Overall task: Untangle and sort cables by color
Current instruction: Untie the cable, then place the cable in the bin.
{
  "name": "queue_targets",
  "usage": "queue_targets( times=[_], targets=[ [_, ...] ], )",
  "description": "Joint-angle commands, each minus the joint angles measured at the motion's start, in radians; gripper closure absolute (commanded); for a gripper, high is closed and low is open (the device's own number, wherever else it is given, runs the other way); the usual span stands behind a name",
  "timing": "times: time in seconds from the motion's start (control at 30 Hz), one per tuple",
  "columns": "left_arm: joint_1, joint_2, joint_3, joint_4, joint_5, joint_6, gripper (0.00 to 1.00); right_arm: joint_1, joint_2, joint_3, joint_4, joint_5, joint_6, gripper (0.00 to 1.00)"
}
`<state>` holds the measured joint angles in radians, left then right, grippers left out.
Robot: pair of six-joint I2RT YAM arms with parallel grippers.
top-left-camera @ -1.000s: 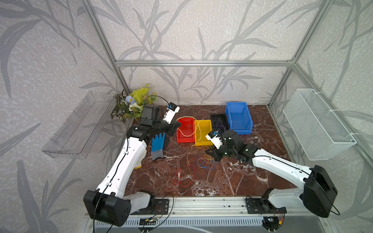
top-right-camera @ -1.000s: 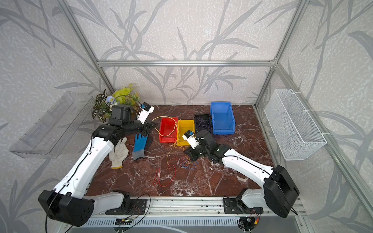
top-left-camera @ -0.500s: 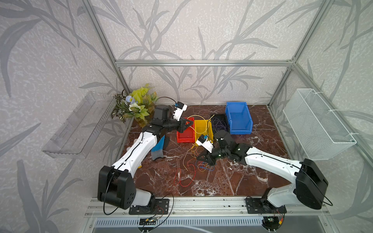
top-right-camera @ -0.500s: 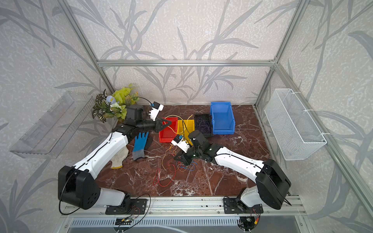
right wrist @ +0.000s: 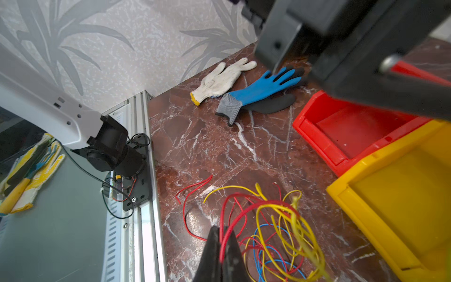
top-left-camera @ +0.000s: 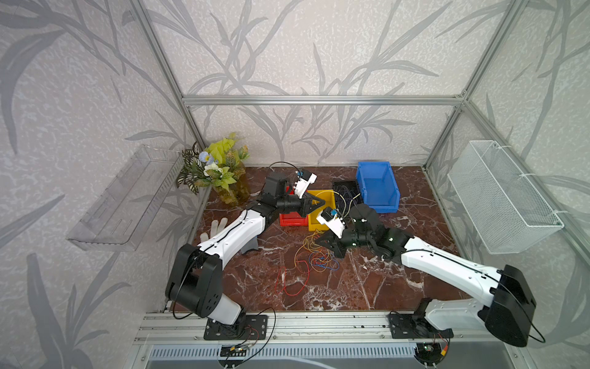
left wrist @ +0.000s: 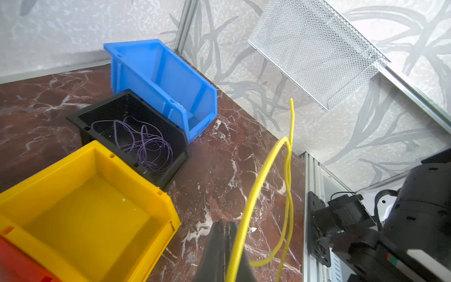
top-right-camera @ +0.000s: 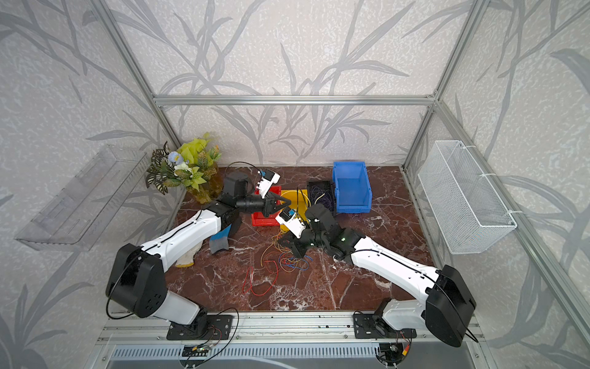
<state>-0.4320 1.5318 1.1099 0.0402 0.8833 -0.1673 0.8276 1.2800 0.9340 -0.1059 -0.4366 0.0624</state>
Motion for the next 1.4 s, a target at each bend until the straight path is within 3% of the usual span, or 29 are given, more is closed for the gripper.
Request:
queue_targets(
  times=[0.0,0.23,0.53,0.93,1.2,1.37],
  targets=[
    [-0.043,0.023,-0.02,0.018,0.007,0.041,1.0,-0.003,-0.074,-0.017,0.083,0.087,0.02,0.99],
    [-0.057,0.057,0.035,-0.005,-0.008,0.06,1.0,-0.004,-0.061,0.003,0.024,0.031,0.009,0.99],
    [-0.018,0.103,0.218,-0.103,-0.152,0.156,1.0,-0.004,-0.024,-0.083,-0.028,0.027,0.031,1.0],
    [-0.01,0.177,0.154,-0.045,-0.504,0.33,1.0,-0.009,-0.112,-0.127,-0.115,0.324,0.045,1.0],
    [-0.01,0.267,0.2,-0.103,-0.612,0.37,1.0,-0.027,-0.186,-0.142,-0.119,0.372,0.048,1.0],
    [-0.009,0.255,0.187,-0.132,-0.71,0.461,1.0,-0.032,-0.182,-0.123,-0.159,0.369,0.038,1.0]
  ],
)
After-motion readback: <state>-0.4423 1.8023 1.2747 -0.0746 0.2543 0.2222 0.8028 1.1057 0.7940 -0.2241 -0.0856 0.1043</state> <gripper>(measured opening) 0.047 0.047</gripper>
